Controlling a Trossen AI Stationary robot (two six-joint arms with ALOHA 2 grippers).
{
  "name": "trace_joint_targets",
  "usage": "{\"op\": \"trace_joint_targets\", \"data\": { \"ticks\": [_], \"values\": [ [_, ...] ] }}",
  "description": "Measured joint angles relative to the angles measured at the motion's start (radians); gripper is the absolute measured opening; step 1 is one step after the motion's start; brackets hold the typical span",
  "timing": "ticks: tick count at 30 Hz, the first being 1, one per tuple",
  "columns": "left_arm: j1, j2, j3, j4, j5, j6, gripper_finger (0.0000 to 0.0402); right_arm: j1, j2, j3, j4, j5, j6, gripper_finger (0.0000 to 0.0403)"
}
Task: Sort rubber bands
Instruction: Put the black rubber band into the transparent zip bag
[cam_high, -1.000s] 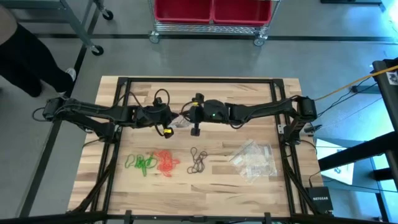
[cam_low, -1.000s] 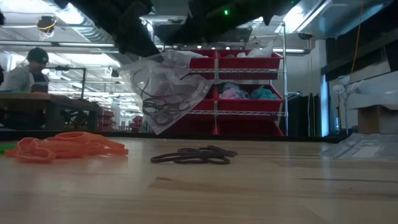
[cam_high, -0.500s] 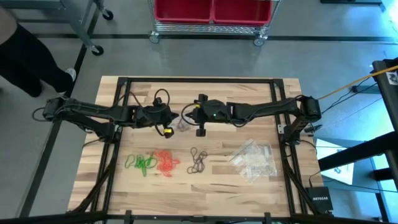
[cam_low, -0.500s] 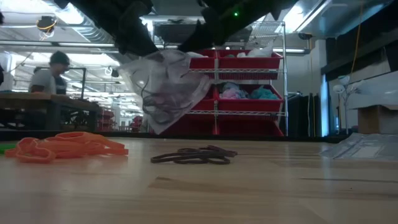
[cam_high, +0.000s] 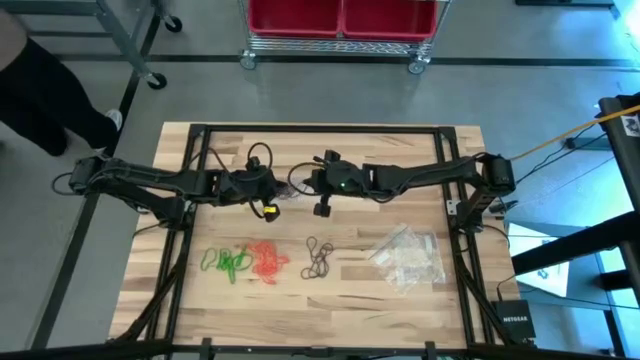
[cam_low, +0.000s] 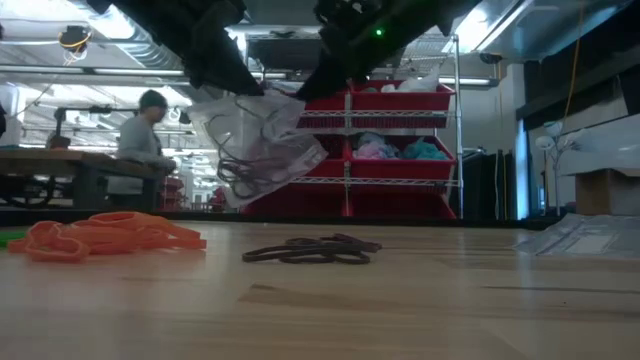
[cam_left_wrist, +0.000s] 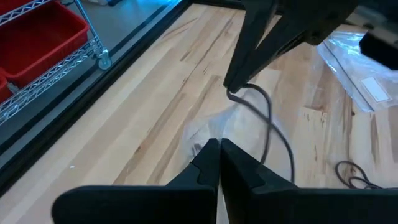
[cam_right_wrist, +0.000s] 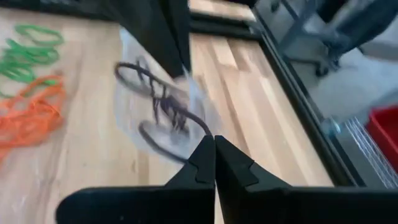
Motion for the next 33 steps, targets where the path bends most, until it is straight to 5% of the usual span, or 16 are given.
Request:
{"op": "trace_joint_targets", "data": {
  "ticks": [8, 15, 26, 33],
  "values": [
    [0.0, 0.0, 0.0, 0.001, 0.0, 0.0, 0.0, -0.008, 0.0, 0.016, -0.006, 0.06, 0.077, 0.0011],
    [0.001, 0.0, 0.0, 0.0, 0.0, -0.001, 0.0, 0.012, 0.0, 0.069, 0.017, -0.034, 0.042, 0.0075],
    [0.001, 0.0, 0.0, 0.001, 0.0, -0.008, 0.0, 0.026, 0.0, 0.082, 0.005, 0.051, 0.096, 0.014],
    [0.001, 0.0, 0.0, 0.0, 0.0, -0.012, 0.0, 0.036, -0.001, 0.144, -0.078, -0.048, 0.037, 0.0147]
  ]
}}
